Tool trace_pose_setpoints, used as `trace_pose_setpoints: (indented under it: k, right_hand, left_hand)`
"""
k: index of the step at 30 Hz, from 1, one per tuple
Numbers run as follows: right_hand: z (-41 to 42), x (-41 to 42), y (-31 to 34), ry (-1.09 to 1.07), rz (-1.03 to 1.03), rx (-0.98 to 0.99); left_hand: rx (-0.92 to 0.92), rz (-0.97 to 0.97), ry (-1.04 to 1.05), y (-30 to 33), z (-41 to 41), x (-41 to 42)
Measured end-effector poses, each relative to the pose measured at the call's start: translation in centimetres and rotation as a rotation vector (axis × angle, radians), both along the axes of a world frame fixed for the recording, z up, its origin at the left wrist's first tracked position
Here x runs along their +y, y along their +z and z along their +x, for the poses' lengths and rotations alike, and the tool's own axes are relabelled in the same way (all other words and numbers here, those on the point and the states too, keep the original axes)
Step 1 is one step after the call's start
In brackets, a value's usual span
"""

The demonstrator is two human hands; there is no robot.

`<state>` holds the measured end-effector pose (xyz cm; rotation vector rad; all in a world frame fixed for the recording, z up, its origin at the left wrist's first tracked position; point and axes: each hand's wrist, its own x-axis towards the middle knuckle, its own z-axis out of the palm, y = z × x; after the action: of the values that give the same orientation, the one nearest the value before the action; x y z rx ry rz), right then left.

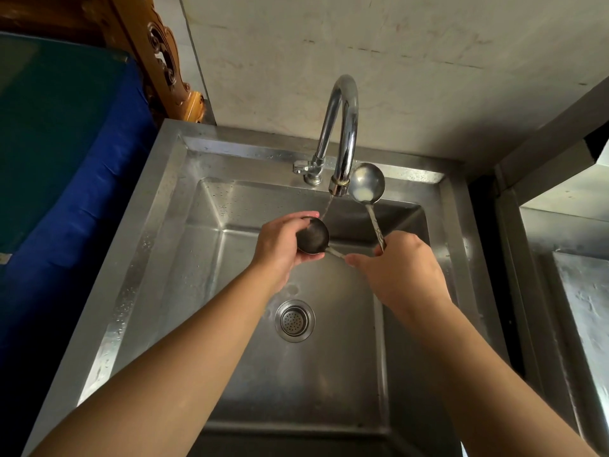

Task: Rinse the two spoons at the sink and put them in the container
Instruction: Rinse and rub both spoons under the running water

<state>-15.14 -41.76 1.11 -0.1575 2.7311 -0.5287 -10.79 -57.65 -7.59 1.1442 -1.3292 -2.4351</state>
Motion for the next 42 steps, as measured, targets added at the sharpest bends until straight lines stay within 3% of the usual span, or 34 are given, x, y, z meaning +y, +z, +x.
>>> trace_pose_setpoints:
  k: [7,13,20,24,29,33,42]
  right_hand:
    - [-0.2,-0.1,-0.1,0.043,-0.021,-0.029]
    - [-0.3,-0.7,-0.4,0.131,-0.017,-0.054]
    - [0.8,-1.3,-0.9,0.262,0.021,-0.051]
    - [1.1,-1.3,-1.1,0.287,0.037,-0.025]
    - [1.6,-1.0,-1.2,0.291,0.063,-0.037]
    - [2.5,-0.7,-1.2,0.289,0.059,-0.042]
    - [3.8,0.0,-1.1,0.244,0.06,-0.055]
  left_hand:
    - [0.066,0.225,-0.011,-0.4,2.1,-1.1]
    - [0.063,0.216,0.025,-0.7,3.4,-1.9]
    - [-0.091,0.016,-0.077,-0.7,4.8,-3.5]
    - [-0.159,-0.298,-0.185,0.6,4.0,-4.3]
    - [-0.09,-0.584,-0.378,2.4,1.5,-4.3]
    - [-0.041,-0.649,-0.473,3.0,0.1,-3.0]
    - [-0.104,-0.722,-0.281,1.5,-1.7,-0.9]
